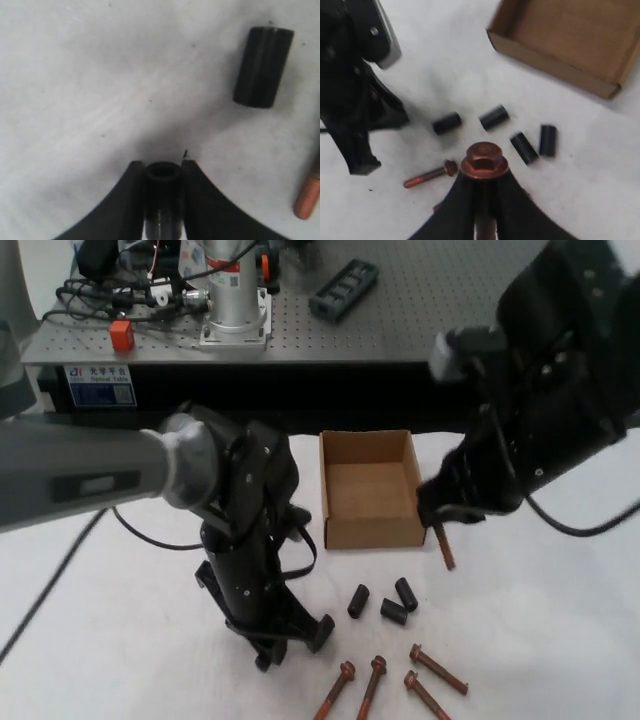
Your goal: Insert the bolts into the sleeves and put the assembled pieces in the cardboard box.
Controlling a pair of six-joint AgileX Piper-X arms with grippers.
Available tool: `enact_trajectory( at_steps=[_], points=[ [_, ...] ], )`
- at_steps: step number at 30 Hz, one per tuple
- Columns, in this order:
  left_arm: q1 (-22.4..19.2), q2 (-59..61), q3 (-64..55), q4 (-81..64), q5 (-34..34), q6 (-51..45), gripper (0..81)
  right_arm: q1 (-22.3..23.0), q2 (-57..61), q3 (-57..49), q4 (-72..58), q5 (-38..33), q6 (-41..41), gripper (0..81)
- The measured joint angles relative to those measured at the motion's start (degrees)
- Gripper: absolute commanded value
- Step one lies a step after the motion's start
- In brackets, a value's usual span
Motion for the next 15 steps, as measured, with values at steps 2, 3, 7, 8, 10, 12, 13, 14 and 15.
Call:
enact_trajectory(
  at_steps=[2,3,7,8,10,12,13,14,15],
  points=[
    [0.00,-4.05,2.73,-4.08,2.32,-0.06,0.6,0.00,-2.91,2.51,-5.62,-3.25,2.84,2.4],
    [0.00,-7.31,4.95,-7.87,3.94,-0.06,0.6,0.00,-4.91,4.45,-9.20,-4.69,4.63,2.4],
    [0.00,-22.73,16.19,-29.38,13.72,-0.15,0.6,0.31,-14.83,17.44,-33.67,-11.68,18.30,2.4],
    [0.00,-25.40,19.33,-34.05,16.99,-0.15,0.6,0.55,-16.08,20.18,-40.14,-13.11,22.18,2.4],
    [0.00,-30.24,25.49,-45.83,23.12,-0.21,0.6,1.31,-17.16,24.97,-53.91,-15.03,29.13,2.4],
    [0.00,-32.81,30.11,-54.82,27.65,-0.57,0.6,2.33,-17.24,28.00,-63.99,-16.08,34.77,2.4],
    [-0.11,-33.72,32.07,-58.84,29.43,-0.57,0.6,2.73,-17.24,28.79,-66.40,-16.33,36.56,2.4],
    [-0.11,-34.83,33.25,-61.98,30.43,-1.20,0.6,3.18,-17.08,29.46,-68.44,-16.53,37.72,2.4],
    [-0.11,-35.17,34.21,-64.23,31.45,-1.74,0.6,3.68,-16.95,29.86,-69.73,-16.67,38.50,2.4]
  ],
)
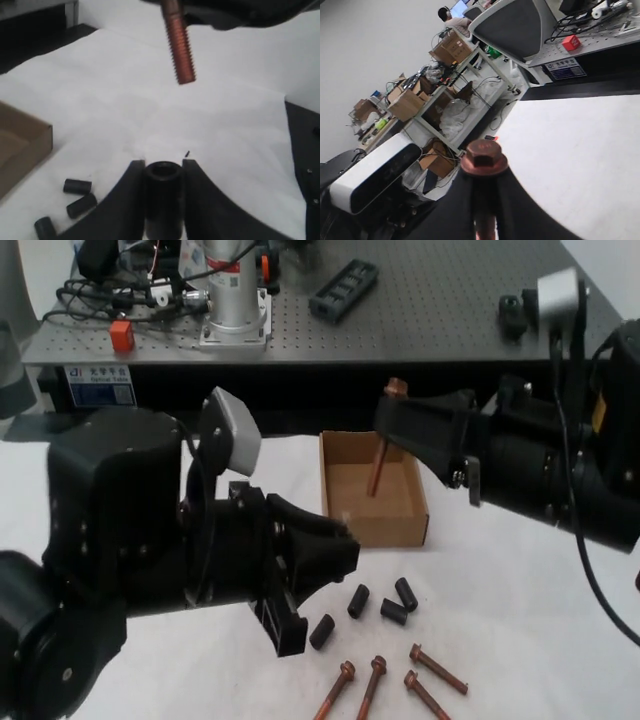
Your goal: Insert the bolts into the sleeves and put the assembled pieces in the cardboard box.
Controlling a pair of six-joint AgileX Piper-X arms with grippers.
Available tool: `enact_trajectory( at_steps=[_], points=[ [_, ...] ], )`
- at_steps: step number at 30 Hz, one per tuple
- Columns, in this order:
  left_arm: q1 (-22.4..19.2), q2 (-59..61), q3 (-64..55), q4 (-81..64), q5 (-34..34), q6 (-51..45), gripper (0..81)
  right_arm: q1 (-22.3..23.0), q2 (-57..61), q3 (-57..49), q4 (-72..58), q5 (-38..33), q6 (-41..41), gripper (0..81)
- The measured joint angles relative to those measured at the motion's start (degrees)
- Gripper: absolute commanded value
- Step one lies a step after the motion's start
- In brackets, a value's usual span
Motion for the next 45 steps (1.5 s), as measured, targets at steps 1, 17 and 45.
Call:
enact_trajectory(
  at_steps=[1,17,45],
  points=[
    [0.00,-0.11,0.54,-1.60,0.85,-0.35,0.6,0.47,-0.01,0.21,-0.63,-0.06,0.37,2.4],
    [0.00,-0.09,1.01,-4.66,8.90,-2.11,0.6,3.15,-0.01,0.52,1.43,-2.88,0.69,2.4],
    [0.00,-0.09,1.74,-5.35,7.56,-8.94,0.6,6.51,-0.01,0.43,11.24,-7.10,-16.71,45.2]
  ],
)
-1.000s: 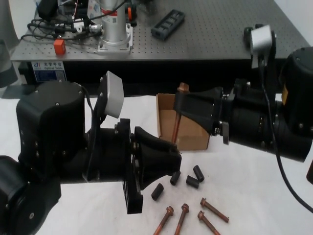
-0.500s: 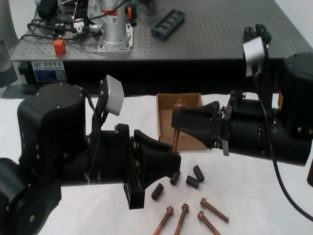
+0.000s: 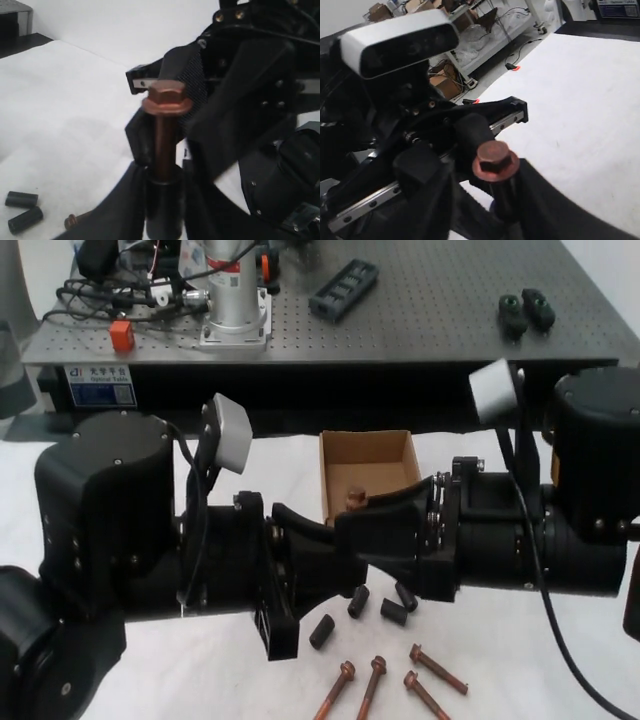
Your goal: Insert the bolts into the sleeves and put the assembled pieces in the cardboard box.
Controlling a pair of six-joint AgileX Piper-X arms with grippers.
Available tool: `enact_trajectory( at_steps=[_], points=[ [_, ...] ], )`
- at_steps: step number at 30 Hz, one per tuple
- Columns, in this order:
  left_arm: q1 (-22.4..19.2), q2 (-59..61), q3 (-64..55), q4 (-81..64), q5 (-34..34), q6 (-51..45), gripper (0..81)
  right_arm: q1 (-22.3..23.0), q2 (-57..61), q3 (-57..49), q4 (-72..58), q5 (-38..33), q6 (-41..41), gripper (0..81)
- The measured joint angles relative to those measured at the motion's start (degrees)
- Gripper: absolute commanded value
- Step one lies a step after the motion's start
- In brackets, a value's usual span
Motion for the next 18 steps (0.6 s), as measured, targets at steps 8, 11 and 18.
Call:
enact_trajectory(
  at_steps=[8,11,18],
  points=[
    [0.00,0.00,-0.26,-2.81,-8.47,0.00,0.6,-12.79,-10.07,0.13,11.02,4.84,-2.21,42.4],
    [0.00,1.26,-2.22,-2.67,-18.09,-1.07,0.6,-17.09,-13.40,0.13,18.64,8.58,-4.74,42.4],
    [0.00,31.22,-39.54,22.77,-34.71,-2.16,0.6,-19.42,-13.72,0.13,31.78,18.72,-8.28,42.4]
  ],
)
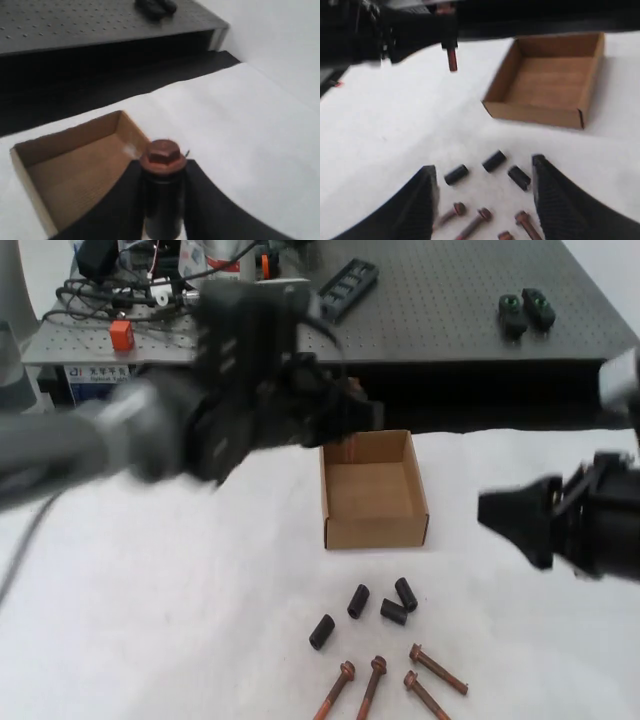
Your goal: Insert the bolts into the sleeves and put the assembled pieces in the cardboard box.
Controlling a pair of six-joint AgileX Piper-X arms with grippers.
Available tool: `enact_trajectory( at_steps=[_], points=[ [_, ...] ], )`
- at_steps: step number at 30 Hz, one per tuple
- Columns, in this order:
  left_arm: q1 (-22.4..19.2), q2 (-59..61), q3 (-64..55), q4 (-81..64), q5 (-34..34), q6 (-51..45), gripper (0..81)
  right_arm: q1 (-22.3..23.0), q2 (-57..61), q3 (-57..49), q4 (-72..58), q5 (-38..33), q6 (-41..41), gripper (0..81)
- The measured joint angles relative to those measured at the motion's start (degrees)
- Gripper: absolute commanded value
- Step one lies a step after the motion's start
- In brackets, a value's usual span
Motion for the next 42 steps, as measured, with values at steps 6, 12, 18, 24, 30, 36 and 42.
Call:
enact_trajectory(
  at_steps=[6,12,18,24,30,36,42],
  points=[
    [0.00,22.02,-31.15,25.41,-3.51,4.76,0.6,0.36,1.19,0.00,5.71,3.30,-0.43,41.9],
    [0.00,38.59,-54.31,45.69,-5.72,5.59,0.6,0.63,3.35,0.00,7.82,3.66,-0.43,41.9],
    [0.00,40.02,-55.57,49.26,-7.41,5.59,0.6,0.63,6.49,0.00,10.00,4.71,-1.79,41.9],
    [0.00,40.02,-55.82,50.69,-7.63,5.59,13.4,2.45,14.72,-0.90,10.76,7.44,-6.21,40.0],
    [0.00,39.44,-56.00,52.25,-7.63,5.59,33.1,6.81,29.59,-7.87,10.08,11.93,-9.56,39.1],
    [0.00,30.65,-55.83,57.23,-17.73,9.27,33.0,7.22,42.37,-18.55,9.57,12.58,-10.58,39.1],
    [1.26,19.80,-56.60,61.67,-23.99,10.29,33.0,8.21,51.25,-27.27,11.13,14.58,-13.13,39.1]
  ],
)
